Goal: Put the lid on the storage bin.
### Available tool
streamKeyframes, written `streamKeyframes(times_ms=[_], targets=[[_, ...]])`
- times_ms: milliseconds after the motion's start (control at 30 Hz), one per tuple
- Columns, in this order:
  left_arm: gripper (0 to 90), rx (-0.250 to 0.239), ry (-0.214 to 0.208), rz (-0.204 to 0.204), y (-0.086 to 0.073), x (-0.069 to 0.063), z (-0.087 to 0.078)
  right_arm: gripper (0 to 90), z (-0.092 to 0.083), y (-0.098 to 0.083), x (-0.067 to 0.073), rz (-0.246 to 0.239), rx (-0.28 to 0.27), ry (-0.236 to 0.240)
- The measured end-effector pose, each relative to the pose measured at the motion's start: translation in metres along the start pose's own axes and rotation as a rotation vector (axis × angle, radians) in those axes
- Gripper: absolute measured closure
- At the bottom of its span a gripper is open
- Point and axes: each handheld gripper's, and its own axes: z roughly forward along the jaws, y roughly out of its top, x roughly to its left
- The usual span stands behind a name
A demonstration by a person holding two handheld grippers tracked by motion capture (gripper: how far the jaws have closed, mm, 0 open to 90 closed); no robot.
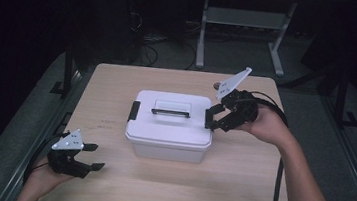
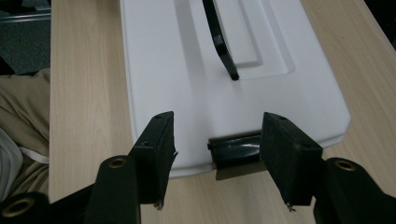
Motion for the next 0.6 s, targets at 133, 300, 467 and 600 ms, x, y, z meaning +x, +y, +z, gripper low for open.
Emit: streamKeyframes(times_ms=[133, 300, 467, 600], targets=[[29.7, -0.001, -0.001, 0.001, 0.000, 0.000, 0.000, 44.2, -0.002, -0.002, 0.001, 0.003, 0.002, -0.002], [29.7, 0.002, 0.000, 0.003, 0.000, 0.000, 0.001, 44.0, -0.002, -0.005, 0.001, 0.005, 0.003, -0.002], [29.6, 0.003, 0.001, 0.005, 0.000, 0.000, 0.001, 43.9, -0.001, -0.011, 0.001, 0.016, 0.003, 0.001], [29.6, 0.005, 0.000, 0.007, 0.000, 0.000, 0.001, 43.8, 0.001, -0.018, 0.001, 0.026, 0.004, 0.004]])
